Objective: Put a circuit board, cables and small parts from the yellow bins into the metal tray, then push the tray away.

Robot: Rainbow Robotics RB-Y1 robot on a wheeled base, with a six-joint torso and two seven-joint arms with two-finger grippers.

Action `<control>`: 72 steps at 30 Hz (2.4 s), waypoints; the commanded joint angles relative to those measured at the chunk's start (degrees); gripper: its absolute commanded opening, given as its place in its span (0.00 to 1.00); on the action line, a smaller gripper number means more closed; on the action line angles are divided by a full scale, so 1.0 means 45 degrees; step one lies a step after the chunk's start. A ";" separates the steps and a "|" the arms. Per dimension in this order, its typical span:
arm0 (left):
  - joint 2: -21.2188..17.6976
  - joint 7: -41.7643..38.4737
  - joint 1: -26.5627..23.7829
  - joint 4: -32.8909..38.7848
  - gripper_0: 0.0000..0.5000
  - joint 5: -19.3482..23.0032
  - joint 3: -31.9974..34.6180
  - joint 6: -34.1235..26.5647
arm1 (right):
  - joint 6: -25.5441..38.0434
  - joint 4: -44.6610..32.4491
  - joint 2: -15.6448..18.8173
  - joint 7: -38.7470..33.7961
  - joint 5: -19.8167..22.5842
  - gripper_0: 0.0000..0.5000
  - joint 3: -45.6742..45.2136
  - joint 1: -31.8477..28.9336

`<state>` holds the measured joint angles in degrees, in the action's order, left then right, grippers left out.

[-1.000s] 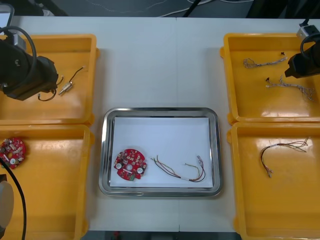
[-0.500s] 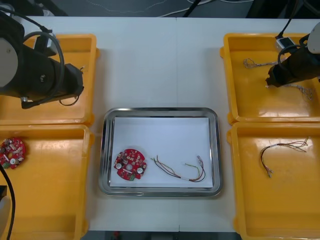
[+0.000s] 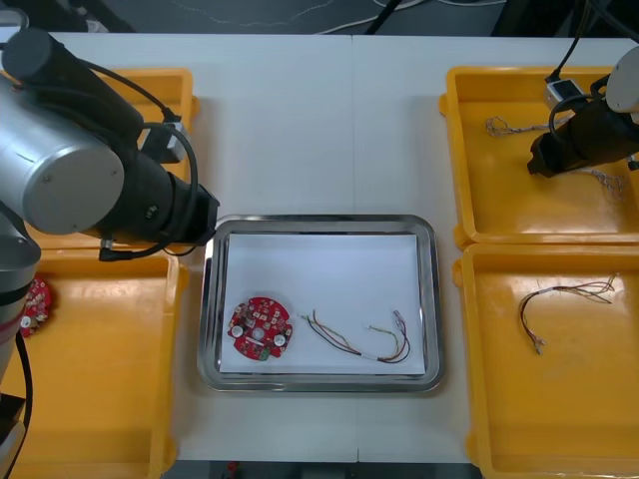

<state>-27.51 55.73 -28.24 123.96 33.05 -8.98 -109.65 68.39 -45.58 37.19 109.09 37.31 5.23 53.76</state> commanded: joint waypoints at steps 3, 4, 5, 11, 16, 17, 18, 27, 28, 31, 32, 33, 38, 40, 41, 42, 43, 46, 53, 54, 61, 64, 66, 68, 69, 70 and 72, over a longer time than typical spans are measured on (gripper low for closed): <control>-0.0409 -0.2189 0.0124 0.0403 0.00 -0.0605 -0.1364 0.0284 | -0.0138 0.0226 -0.0218 0.0190 0.0029 0.41 0.0108 0.0455; -0.0409 -0.2248 0.0124 0.0384 0.00 -0.0683 -0.1579 0.0382 | -0.0138 0.0226 -0.0218 0.0190 0.0029 0.12 0.0108 0.0455; -0.0409 -0.2307 0.0124 0.0364 0.00 -0.0762 -0.1774 0.0480 | -0.0138 0.0226 -0.0218 0.0171 0.0029 0.00 0.0108 0.0455; -0.0409 -0.2639 0.0124 0.0227 0.00 -0.0918 -0.2556 0.0988 | -0.0060 0.0207 -0.0179 0.0249 0.0048 0.00 -0.0009 0.0474; -0.0429 -0.2912 0.0144 0.0110 0.00 -0.1152 -0.3102 0.1339 | 0.0662 -0.0184 -0.0022 0.0171 0.0029 0.00 -0.0361 0.0650; -0.0448 -0.2971 0.0144 0.0012 0.00 -0.1172 -0.3200 0.1495 | 0.0955 -0.0321 0.0056 0.0171 0.0029 0.00 -0.0400 0.0748; -0.0448 -0.3010 0.0144 -0.0085 0.00 -0.1172 -0.3278 0.1632 | 0.1229 -0.0418 0.0075 0.0151 0.0029 0.00 -0.0439 0.0845; -0.0448 -0.3107 0.0124 -0.1511 0.00 -0.2031 -0.4099 0.3077 | 0.3221 -0.0985 0.0036 -0.0064 0.0380 0.00 -0.1259 0.1099; -0.0448 -0.3107 0.0124 -0.1550 0.00 -0.2031 -0.4099 0.3116 | 0.3319 -0.0965 0.0017 -0.0083 0.0419 0.00 -0.1298 0.1099; -0.0448 -0.3107 0.0144 -0.1687 0.00 -0.2109 -0.4255 0.3195 | 0.3709 -0.0965 -0.0159 -0.0220 0.0517 0.00 -0.1533 0.1099; -0.0448 -0.3146 0.0124 -0.1687 0.00 -0.2187 -0.4352 0.3195 | 0.3866 -0.0985 -0.0257 -0.0278 0.0517 0.00 -0.1630 0.1099; -0.0468 -0.3185 0.0144 -0.1706 0.00 -0.2246 -0.4450 0.3214 | 0.4002 -0.0965 -0.0335 -0.0357 0.0497 0.00 -0.1708 0.1099; -0.0468 -0.3342 0.0124 -0.1863 0.00 -0.2226 -0.4528 0.3234 | 0.4491 -0.0965 -0.0628 -0.0650 0.0341 0.00 -0.1747 0.1080; -0.0468 -0.3400 0.0124 -0.2038 0.00 -0.2246 -0.4626 0.3488 | 0.4686 -0.0965 -0.0784 -0.0806 0.0224 0.00 -0.1884 0.1021; -0.0448 -0.3420 0.0144 -0.2097 0.00 -0.2305 -0.4665 0.3566 | 0.4725 -0.0985 -0.0843 -0.0864 0.0185 0.00 -0.1923 0.1021; -0.0468 -0.3439 0.0124 -0.2214 0.00 -0.2422 -0.4802 0.3761 | 0.4862 -0.0985 -0.0940 -0.1099 0.0029 0.00 -0.2021 0.0982; -0.0468 -0.3498 0.0124 -0.2331 0.00 -0.2519 -0.4899 0.3937 | 0.5018 -0.0985 -0.1038 -0.1372 -0.0147 0.00 -0.2079 0.0963; -0.0468 -0.3576 0.0124 -0.2585 0.00 -0.2519 -0.4958 0.4269 | 0.5369 -0.1180 -0.1253 -0.1802 -0.0674 0.00 -0.2099 0.0963; -0.0468 -0.3771 0.0124 -0.2722 0.00 -0.2500 -0.5056 0.4542 | 0.5565 -0.1590 -0.1429 -0.2114 -0.1026 0.00 -0.2099 0.0904; -0.0468 -0.3810 0.0124 -0.2761 0.00 -0.2500 -0.5114 0.4620 | 0.5565 -0.1610 -0.1429 -0.2114 -0.1026 0.01 -0.2099 0.0904; -0.0507 -0.4006 0.0104 -0.3034 0.00 -0.2519 -0.5309 0.5187 | 0.5565 -0.2020 -0.1351 -0.2173 -0.1046 0.66 -0.2158 0.0904; -0.0507 -0.4045 0.0124 -0.3034 0.00 -0.2519 -0.5329 0.5187 | 0.5506 -0.2274 -0.1233 -0.2192 -0.1065 0.99 -0.2158 0.0904; -0.0507 -0.4084 0.0124 -0.3034 0.00 -0.2539 -0.5329 0.5187 | 0.5408 -0.2391 -0.1136 -0.2192 -0.1124 1.00 -0.2158 0.0904; -0.0507 -0.4103 0.0124 -0.3034 0.00 -0.2539 -0.5329 0.5187 | 0.5076 -0.2430 -0.1038 -0.2232 -0.1221 1.00 -0.2158 0.0904; -0.0507 -0.4123 0.0124 -0.3034 0.00 -0.2539 -0.5329 0.5187 | 0.4959 -0.2430 -0.1019 -0.2251 -0.1241 1.00 -0.2158 0.0904; -0.0507 -0.4123 0.0124 -0.3034 0.00 -0.2539 -0.5329 0.5187 | 0.4705 -0.2430 -0.0979 -0.2310 -0.1319 1.00 -0.2158 0.0904; -0.0507 -0.4201 0.0124 -0.3074 0.00 -0.2461 -0.5329 0.5284 | 0.4393 -0.2411 -0.0901 -0.2564 -0.1417 1.00 -0.2158 0.0904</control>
<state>-28.22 41.76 -28.08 109.62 22.22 -32.11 -86.88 89.76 -54.46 31.38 100.90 31.76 -2.94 55.90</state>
